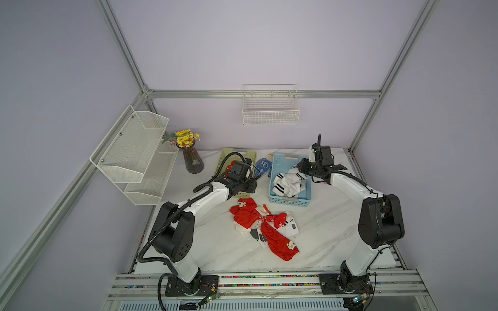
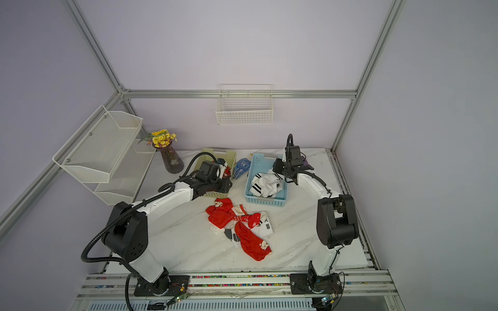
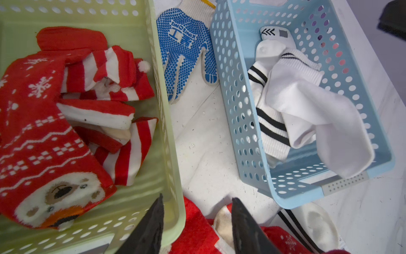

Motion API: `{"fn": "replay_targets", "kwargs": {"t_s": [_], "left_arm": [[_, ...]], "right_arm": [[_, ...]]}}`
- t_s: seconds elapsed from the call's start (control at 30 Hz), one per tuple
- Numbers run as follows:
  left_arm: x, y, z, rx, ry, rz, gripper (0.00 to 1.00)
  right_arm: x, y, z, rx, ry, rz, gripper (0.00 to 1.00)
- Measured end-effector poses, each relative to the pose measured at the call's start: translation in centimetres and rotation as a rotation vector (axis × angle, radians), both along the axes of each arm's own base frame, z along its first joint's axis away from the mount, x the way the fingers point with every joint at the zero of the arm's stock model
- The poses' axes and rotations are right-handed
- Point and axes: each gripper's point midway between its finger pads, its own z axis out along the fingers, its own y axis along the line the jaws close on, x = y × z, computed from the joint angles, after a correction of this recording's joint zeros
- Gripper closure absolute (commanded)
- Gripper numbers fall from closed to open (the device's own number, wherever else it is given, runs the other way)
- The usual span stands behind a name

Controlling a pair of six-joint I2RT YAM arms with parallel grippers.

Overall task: Sort the socks into the basket by color
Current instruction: Place the sock in the bin.

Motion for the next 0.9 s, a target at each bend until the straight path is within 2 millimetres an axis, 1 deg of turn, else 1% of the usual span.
{"fn": "replay_targets", "kwargs": {"t_s": [0.1,0.17,0.23,0.3,0.43,0.6,0.73,0.9], "left_arm": [[-0.1,-0.2,0.0,-0.002,0.001,-0.001,0.50],[-0.1,-0.3,0.0,-0.005,0.002,-0.001,0.50],[-0.1,-0.3,0.0,-0.006,0.001,-0.002,0.51],[-0.2,-0.5,0.1,-0.008,-0.001,-0.005,0.51],[-0.2,-0.5,0.2,-0.011,-0.003,-0.004,0.51],[-0.8,-0.2,0.5,-0.023,-0.005,0.006,0.51],[-1.3,0.1,0.7,-0.030,-0.005,0.012,0.51],[-1.8,0.3,1.4,-0.044,-0.018,0.018,0.51]], "right_arm": [[-1.2,0.6,2.4,0.020,-0.038,0.025,0.71],[-2.0,1.1,3.0,0.027,-0.044,0.042,0.74],[-2.5,1.9,2.6,0.029,-0.032,0.064,0.78],[-3.1,2.9,1.2,0.028,0.003,0.090,0.80],[-3.9,4.6,-1.8,0.018,0.076,0.131,0.80],[-4.7,6.8,-4.7,0.001,0.142,0.178,0.81],[-5.1,7.6,-6.8,-0.011,0.190,0.194,0.81],[-5.3,7.3,-9.5,-0.033,0.247,0.181,0.81]]}}
